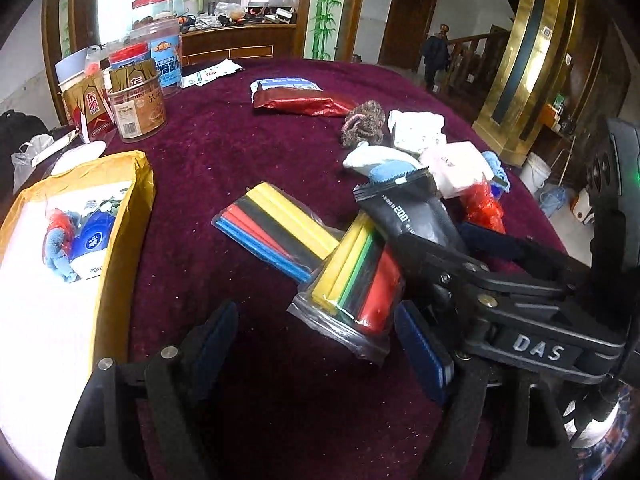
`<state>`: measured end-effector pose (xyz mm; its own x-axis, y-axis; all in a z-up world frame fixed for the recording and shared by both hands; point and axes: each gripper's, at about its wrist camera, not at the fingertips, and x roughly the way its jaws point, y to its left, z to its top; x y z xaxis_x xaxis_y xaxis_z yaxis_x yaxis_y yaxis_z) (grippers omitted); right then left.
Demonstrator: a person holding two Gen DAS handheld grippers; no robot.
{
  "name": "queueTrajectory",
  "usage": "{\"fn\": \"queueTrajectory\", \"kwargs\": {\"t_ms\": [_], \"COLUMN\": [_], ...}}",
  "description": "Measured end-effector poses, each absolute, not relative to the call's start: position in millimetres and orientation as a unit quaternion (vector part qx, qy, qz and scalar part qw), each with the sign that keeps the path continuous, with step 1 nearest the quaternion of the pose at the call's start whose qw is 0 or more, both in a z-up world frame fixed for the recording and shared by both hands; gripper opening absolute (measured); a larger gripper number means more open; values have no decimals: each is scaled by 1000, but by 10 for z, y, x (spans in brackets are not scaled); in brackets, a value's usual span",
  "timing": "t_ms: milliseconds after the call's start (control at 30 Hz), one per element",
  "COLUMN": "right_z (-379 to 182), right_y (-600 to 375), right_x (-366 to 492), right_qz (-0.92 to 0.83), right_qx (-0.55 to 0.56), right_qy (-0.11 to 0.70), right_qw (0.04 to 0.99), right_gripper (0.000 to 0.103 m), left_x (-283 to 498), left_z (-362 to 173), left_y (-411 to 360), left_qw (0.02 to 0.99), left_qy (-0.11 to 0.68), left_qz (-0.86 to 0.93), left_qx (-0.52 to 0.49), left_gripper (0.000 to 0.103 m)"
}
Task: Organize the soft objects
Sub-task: 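Grasp the striped tube pack with the left tool while right tool grasps the black bag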
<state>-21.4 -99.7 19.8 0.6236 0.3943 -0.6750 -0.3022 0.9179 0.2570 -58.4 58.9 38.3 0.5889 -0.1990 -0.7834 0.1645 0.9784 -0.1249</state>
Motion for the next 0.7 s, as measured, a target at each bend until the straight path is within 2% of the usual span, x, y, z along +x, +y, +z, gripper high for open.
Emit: {"fn": "queueTrajectory", "kwargs": {"t_ms": [33,67,467,700], "right_z": [167,138,157,135], "right_y": [-1006,-1017,-1548,-1575], "right_x": [-198,-176,-143,-134], "right_qz": [200,200,162,165], "right_qx": [63,67,176,185], "right_qy": [398,406,392,396], "right_qw": [893,889,888,884], "right_gripper": [44,41,38,38], "left_x": [-581,-572,-377,-293], "left_z": [377,369,331,132], "left_y": [577,558,169,-125], "left_qw": [891,891,895,891], "left_qy": [442,442,428,415], "left_qz": [-102,-102,-102,-99], "left_qx": [-15,-11,71,153], "left_gripper": [83,83,83,84]}}
